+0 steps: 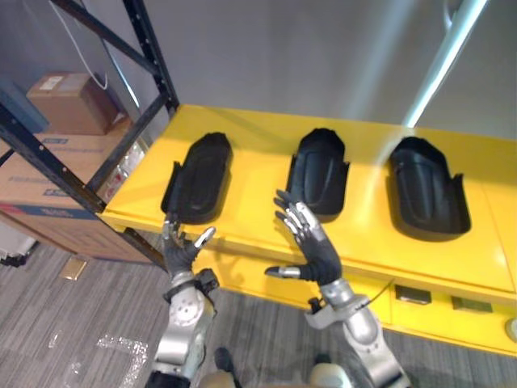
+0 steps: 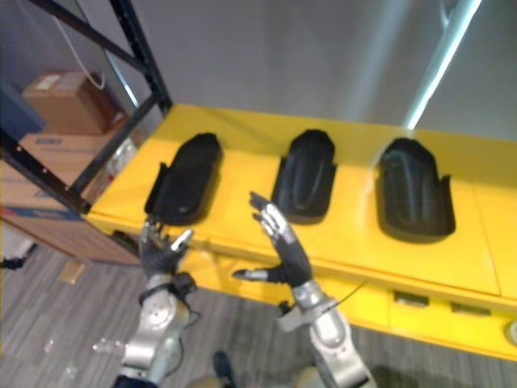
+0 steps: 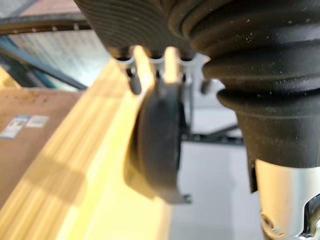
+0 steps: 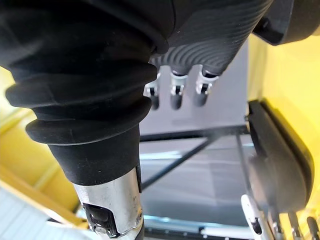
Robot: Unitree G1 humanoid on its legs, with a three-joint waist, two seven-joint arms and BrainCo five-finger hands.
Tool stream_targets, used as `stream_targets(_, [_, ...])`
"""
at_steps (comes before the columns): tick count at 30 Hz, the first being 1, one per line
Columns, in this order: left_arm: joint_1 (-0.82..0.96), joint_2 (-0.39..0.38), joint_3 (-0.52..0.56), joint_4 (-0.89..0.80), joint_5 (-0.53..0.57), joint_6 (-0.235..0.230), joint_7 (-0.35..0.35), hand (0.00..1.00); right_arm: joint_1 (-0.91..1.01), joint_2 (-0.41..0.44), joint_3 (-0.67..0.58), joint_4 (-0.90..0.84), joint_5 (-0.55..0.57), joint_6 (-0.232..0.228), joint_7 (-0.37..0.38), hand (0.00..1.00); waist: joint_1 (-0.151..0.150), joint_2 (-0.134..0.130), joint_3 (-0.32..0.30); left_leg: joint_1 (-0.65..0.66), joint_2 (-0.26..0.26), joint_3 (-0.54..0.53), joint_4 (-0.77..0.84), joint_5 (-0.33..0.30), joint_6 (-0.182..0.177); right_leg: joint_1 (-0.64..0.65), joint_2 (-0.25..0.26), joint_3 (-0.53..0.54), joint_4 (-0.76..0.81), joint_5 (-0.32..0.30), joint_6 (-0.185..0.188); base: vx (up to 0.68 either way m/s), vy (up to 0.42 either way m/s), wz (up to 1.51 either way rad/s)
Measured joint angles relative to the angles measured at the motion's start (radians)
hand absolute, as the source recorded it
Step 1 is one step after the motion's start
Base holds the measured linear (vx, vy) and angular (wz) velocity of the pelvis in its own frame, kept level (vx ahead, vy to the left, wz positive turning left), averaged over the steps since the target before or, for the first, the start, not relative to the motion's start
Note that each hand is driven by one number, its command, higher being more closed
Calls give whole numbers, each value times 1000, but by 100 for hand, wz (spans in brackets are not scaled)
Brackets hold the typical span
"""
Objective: Walk over and take plastic housings, then place them on the shelf
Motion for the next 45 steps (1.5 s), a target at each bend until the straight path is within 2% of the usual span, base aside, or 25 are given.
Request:
stream_targets(5, [-52, 5, 63, 83, 1, -21, 14, 0, 1, -2, -14, -1, 10, 0, 37, 0, -25, -2, -1, 0, 0, 11, 0, 0, 0, -9, 0, 11, 1, 4, 0, -12, 3, -8])
stream_targets(9, [-90, 24, 74, 153, 24, -51, 42, 0, 1, -10, -36, -9, 37, 0, 70, 0, -31, -1, 0, -1, 0, 39, 0, -1, 0, -33, 1, 40, 4, 8, -5, -11, 5, -18])
stream_targets(12, [-108, 44, 91, 195, 27, -67, 47, 0, 2, -13, -48, -30, 38, 0, 87, 0, -49, 0, 2, 0, 0, 39, 0, -1, 0, -34, 1, 41, 8, 8, -6, -1, 0, -2])
stream_targets(15, [-146, 47, 119, 238, 27, -75, 48, 0, 2, -26, -54, -37, 38, 0, 97, 0, -51, 1, 9, 0, 0, 45, 0, -5, -3, -42, 1, 52, 15, 7, -5, -21, 0, -8])
stream_targets(19, [-202, 72, 143, 304, 26, -86, 46, 0, 1, -43, -68, -41, 48, 0, 117, 0, -57, 11, 28, -1, 0, 62, 0, -6, -3, -62, 0, 71, 28, 7, -5, -14, 1, -13])
stream_targets(21, [-231, 84, 155, 336, 19, -89, 41, 0, 1, -48, -71, -43, 57, 0, 136, 0, -73, 19, 35, -2, -2, 67, 0, -6, -2, -69, 1, 81, 30, 7, -5, 6, -6, -7])
stream_targets(31, [-358, 114, 182, 426, -24, -100, 31, 0, -5, -61, -97, -79, 76, 3, 179, 0, -112, 43, 85, 0, -3, 102, 1, -6, 4, -102, 2, 114, 58, 11, 2, 22, -7, -9])
stream_targets(38, [-417, 125, 205, 463, -69, -106, 10, 0, -5, -65, -107, -79, 76, 15, 201, 0, -121, 48, 113, 0, -5, 109, 1, -8, 7, -109, 2, 122, 55, 5, 4, -1, -3, -1])
stream_targets(45, [-408, 122, 218, 437, -96, -147, -6, 0, 5, -65, -106, -80, 75, 15, 204, 0, -131, 60, 131, -1, -7, 114, 1, -11, 9, -115, 2, 132, 56, 5, 5, 8, -8, -3])
